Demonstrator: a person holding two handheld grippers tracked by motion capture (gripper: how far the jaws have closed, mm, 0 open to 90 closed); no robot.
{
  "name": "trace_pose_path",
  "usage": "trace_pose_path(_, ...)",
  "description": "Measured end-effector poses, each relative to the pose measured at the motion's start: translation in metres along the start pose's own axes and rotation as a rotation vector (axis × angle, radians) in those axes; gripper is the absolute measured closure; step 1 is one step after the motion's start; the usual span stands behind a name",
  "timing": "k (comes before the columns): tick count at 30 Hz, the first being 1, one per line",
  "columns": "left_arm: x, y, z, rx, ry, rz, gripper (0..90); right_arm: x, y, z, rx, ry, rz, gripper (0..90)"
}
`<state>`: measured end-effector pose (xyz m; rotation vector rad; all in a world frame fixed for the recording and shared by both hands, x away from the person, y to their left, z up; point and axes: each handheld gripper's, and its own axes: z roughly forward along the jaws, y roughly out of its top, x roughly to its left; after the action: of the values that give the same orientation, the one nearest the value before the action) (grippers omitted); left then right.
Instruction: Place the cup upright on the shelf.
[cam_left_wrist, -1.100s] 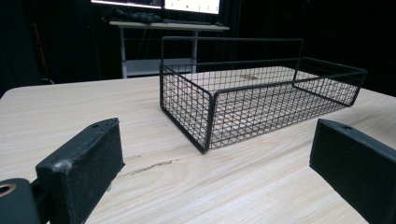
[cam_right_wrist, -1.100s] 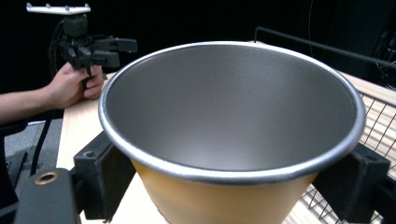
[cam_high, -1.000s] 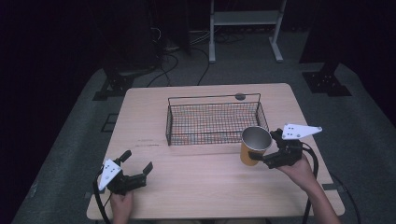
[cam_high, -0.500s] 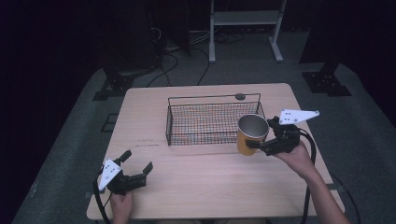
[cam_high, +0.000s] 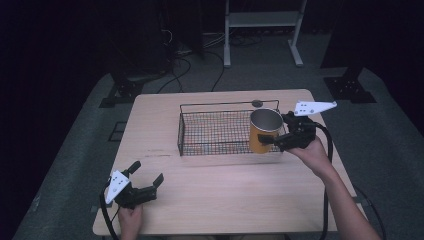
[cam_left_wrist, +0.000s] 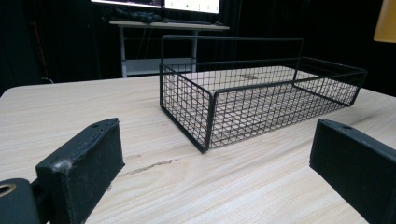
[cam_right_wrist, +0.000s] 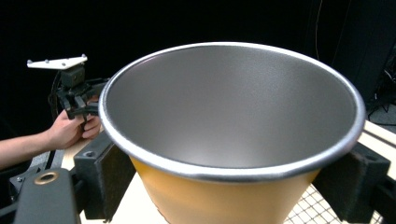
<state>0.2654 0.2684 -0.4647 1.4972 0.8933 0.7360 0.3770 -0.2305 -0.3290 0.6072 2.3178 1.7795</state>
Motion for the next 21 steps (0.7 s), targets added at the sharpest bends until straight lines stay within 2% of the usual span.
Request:
trace_pose_path(13, 0.000, 0.000, 0.000, -0.003, -0.002, -0.005, 1.7, -0.013, 0.031, 0.020, 0.015, 0.002, -0.006, 14.4)
trace_pose_path(21, 0.001, 0.000, 0.000, -0.004, -0.002, -0.004, 1.7, -0.021, 0.050, 0.039, 0.030, 0.005, -0.007, 14.4)
